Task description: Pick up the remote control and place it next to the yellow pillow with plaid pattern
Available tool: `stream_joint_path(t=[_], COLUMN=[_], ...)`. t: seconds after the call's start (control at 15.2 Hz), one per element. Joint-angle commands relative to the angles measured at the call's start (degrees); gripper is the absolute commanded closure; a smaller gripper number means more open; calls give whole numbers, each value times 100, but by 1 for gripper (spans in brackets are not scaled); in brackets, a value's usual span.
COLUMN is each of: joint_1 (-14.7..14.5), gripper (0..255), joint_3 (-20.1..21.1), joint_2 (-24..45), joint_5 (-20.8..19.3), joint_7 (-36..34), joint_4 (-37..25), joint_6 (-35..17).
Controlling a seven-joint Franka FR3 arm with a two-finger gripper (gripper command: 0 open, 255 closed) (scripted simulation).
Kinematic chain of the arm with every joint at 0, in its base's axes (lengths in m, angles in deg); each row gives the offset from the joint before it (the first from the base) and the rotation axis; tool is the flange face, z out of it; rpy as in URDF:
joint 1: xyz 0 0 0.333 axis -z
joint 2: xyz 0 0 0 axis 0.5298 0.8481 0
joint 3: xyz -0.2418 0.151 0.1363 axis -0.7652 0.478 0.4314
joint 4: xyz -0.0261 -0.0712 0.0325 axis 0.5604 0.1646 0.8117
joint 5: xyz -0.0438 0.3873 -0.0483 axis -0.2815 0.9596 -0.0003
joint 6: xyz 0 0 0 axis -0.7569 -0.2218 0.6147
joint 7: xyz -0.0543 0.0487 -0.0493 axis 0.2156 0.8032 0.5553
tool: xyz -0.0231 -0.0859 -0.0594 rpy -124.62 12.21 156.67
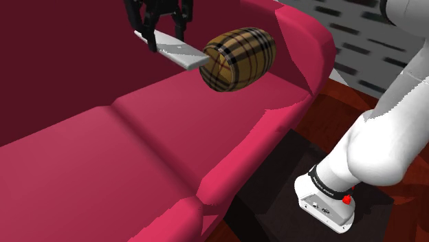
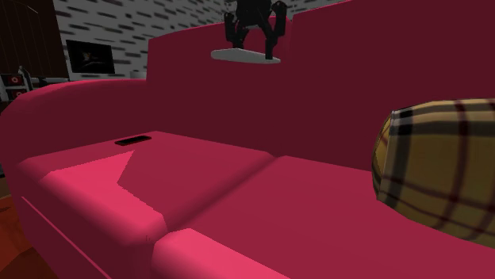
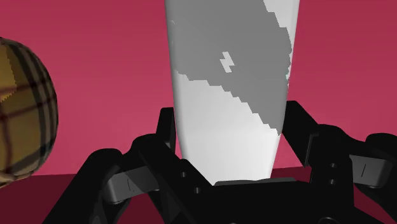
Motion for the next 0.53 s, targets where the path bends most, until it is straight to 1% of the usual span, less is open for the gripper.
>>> stream_joint_path(t=[0.0, 0.2, 0.46], joint_1=[216, 461, 667], gripper=[255, 255, 255], joint_3=[-115, -358, -748], joint_2=[-467, -1105, -1834], joint_5=[228, 498, 722], joint_7=[296, 774, 1397], joint_4=[543, 1229, 1981], joint_6=[-137, -251, -314])
